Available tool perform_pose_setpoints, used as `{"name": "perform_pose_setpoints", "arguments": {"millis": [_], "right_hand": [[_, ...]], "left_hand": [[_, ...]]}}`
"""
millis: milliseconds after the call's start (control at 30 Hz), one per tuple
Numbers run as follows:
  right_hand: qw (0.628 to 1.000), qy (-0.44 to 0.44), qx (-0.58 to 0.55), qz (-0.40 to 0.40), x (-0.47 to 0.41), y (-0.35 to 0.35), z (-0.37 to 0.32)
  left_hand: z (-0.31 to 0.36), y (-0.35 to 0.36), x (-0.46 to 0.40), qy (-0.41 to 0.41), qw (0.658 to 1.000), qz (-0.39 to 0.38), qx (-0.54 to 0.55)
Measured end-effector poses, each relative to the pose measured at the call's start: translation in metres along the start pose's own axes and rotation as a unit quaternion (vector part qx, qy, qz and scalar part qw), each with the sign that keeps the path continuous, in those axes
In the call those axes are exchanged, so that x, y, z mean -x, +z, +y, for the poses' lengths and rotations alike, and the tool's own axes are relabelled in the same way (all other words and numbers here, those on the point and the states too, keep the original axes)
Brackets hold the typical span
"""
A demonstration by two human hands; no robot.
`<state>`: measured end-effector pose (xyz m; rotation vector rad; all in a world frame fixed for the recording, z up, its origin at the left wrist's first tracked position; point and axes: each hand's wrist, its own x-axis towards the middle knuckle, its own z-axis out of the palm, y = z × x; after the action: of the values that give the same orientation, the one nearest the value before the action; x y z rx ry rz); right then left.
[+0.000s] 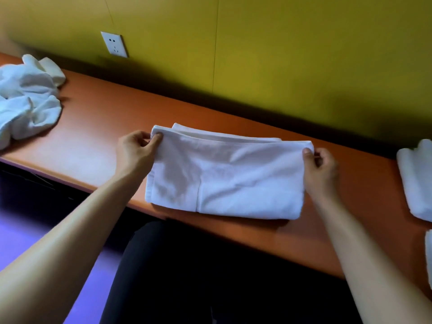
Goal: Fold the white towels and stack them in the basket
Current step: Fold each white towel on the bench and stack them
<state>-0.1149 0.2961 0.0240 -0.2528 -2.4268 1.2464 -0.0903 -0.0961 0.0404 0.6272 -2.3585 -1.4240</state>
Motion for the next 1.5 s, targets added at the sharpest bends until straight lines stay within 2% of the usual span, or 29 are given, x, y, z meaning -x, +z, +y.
{"name": "perform_pose_setpoints", "arguments": {"millis": [300, 467, 533, 600, 633, 700, 767, 833, 933, 1067, 1167, 1367, 1500], "right_hand": [[1.000, 0.006, 0.004, -0.015, -0.081, 0.071, 0.035], [0.993, 0.062, 0.081, -0.067, -0.074, 0.101, 0.062], [0.986, 0.008, 0.164, -0.039, -0.064, 0.098, 0.064], [0.961, -0.140, 0.236, -0.019, -0.056, 0.094, 0.058], [0.945, -0.211, 0.246, -0.043, -0.053, 0.093, 0.053], [0.908, -0.291, 0.258, -0.153, -0.050, 0.096, 0.052], [0.866, -0.289, 0.302, -0.274, -0.046, 0.098, 0.057], [0.857, -0.255, 0.313, -0.321, -0.042, 0.098, 0.066], [0.874, -0.214, 0.310, -0.308, -0.030, 0.086, 0.073], [0.898, -0.136, 0.324, -0.266, 0.007, 0.058, 0.073], [0.892, -0.082, 0.380, -0.233, 0.040, 0.033, 0.067], [0.898, -0.057, 0.410, -0.151, 0.113, 0.010, 0.056], [0.894, -0.064, 0.422, -0.139, 0.128, 0.010, 0.053]], "left_hand": [[-0.032, 0.063, -0.098, -0.043, 0.997, 0.009, -0.064], [-0.061, 0.086, -0.090, -0.020, 0.994, 0.000, -0.109], [-0.062, 0.092, -0.067, 0.050, 0.990, -0.021, -0.127], [-0.058, 0.097, -0.037, 0.163, 0.969, -0.047, -0.177], [-0.057, 0.100, -0.020, 0.217, 0.951, -0.055, -0.215], [-0.059, 0.108, 0.015, 0.277, 0.917, -0.086, -0.275], [-0.064, 0.120, 0.047, 0.308, 0.883, -0.140, -0.325], [-0.067, 0.128, 0.069, 0.315, 0.863, -0.164, -0.360], [-0.062, 0.131, 0.067, 0.299, 0.852, -0.194, -0.383], [-0.055, 0.134, 0.050, 0.348, 0.802, -0.253, -0.415], [-0.045, 0.141, 0.037, 0.368, 0.777, -0.261, -0.439], [-0.026, 0.169, 0.027, 0.391, 0.767, -0.240, -0.449], [-0.015, 0.170, 0.040, 0.379, 0.800, -0.195, -0.422]]}}
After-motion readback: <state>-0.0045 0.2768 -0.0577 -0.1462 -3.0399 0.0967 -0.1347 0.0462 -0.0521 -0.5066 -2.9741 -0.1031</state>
